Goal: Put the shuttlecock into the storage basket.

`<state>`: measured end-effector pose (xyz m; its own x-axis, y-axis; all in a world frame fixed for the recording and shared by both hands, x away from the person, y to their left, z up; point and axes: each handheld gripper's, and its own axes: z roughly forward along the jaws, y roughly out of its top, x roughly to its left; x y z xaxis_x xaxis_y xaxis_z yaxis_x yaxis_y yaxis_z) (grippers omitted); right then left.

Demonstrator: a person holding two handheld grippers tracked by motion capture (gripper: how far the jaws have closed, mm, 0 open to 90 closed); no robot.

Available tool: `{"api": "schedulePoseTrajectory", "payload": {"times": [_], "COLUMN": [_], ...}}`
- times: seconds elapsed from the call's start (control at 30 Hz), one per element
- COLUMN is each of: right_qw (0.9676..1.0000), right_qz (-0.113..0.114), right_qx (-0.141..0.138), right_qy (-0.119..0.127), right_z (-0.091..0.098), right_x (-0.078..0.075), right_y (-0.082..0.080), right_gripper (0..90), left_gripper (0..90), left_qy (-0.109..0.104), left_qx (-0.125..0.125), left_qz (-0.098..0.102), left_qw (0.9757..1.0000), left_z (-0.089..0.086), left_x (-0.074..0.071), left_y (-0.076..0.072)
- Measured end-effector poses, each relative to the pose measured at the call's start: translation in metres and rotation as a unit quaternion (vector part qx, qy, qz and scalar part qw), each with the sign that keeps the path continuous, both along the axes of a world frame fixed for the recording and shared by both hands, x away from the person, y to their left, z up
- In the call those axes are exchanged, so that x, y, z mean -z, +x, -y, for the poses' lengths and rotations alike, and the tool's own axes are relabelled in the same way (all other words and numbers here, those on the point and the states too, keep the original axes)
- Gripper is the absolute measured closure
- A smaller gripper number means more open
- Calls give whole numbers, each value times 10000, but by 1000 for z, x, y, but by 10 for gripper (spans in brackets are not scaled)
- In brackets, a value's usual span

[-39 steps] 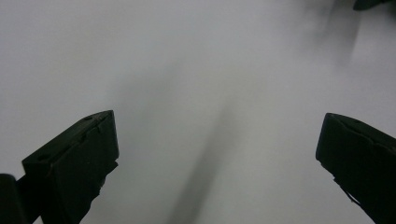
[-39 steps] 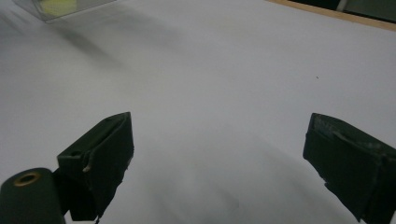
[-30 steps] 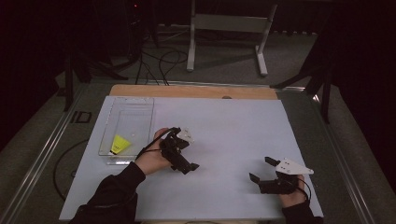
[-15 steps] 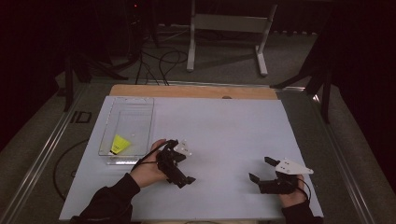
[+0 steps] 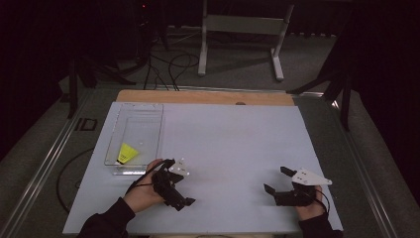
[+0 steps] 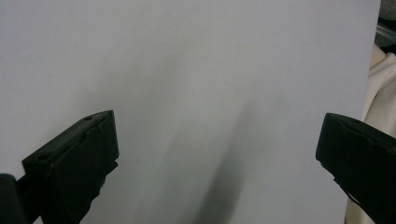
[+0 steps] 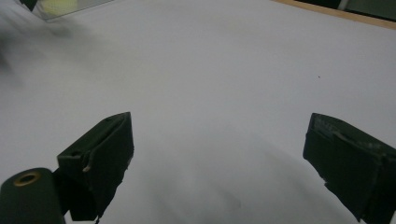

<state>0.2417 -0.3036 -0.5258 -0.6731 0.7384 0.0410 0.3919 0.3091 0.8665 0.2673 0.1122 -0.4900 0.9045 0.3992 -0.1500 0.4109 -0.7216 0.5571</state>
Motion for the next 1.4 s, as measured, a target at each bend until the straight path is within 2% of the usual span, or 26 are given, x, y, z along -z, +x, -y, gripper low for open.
{"api": "schedulePoseTrajectory", "payload": {"times": [0.07, 0.13, 0.33, 0.53, 0.6, 0.83, 1.13, 1.4], "right_qw": [10000, 10000, 10000, 10000, 10000, 10000, 10000, 9999], "right_qz": [-7, -8, -11, -27, -23, -56, -74, -97], "right_qx": [1, -3, -8, -9, -10, -37, -45, -61], "right_qy": [9, -2, 5, 3, 4, -1, 13, 2], "right_z": [0, 0, 0, 0, 0, -1, -1, -1], "right_x": [0, 0, 0, 0, 0, 1, 1, 2], "right_y": [0, 0, 0, 0, 0, 0, 0, 0], "right_gripper": [88, 88, 88, 88, 88, 88, 88, 88], "left_gripper": [1, 1, 1, 1, 1, 1, 1, 1], "left_qy": [-28, -22, -137, -83, -81, -273, -461, -550], "left_qx": [-5, -68, -196, -358, -473, -629, -953, -968], "left_qz": [-25, 52, 73, -2, 40, 32, 75, 47], "left_qw": [10000, 10000, 9997, 9993, 9988, 9976, 9943, 9938], "left_z": [-4, -7, -21, -36, -41, -61, -83, -93], "left_x": [1, 2, 5, 13, 15, 20, 25, 29], "left_y": [-3, -7, -15, -20, -22, -28, -30, -31]}}
